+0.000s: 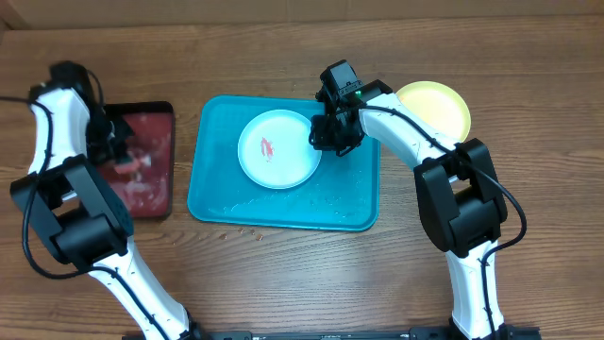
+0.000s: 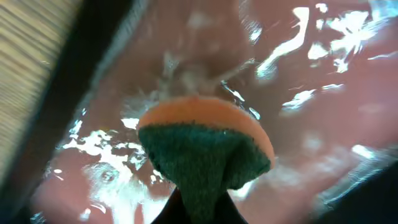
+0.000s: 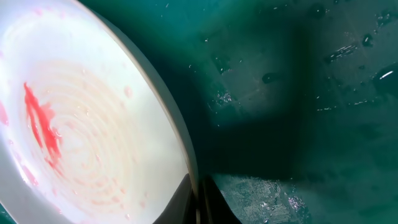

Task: Clean dirty plates on tray and stack at the side
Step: 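Dip the sponge in the water tray with the left gripper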

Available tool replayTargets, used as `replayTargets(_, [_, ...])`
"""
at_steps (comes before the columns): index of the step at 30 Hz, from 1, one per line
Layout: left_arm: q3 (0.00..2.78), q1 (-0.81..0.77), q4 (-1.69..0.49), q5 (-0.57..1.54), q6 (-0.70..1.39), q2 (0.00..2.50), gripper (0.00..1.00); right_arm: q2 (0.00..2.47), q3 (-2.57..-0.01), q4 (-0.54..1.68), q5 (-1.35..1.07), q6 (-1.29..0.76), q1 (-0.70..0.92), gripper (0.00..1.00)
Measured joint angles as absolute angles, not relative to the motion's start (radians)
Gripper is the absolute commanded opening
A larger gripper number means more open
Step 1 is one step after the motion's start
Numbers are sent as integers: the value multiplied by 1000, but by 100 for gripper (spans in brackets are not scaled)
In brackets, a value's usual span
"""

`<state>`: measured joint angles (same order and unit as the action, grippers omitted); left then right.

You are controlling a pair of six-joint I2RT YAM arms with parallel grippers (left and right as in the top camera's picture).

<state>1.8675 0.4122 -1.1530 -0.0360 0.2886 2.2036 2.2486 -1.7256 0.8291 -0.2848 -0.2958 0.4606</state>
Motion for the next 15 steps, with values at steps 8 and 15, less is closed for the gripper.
replayTargets(8, [2053,412,-1224,19,289,2203,4,2249,-1726,828,-285,-295,461,4])
replayTargets(15, [1858,412,-1078,5,289,2202,4,2249,-1726,824,-285,-295,461,4])
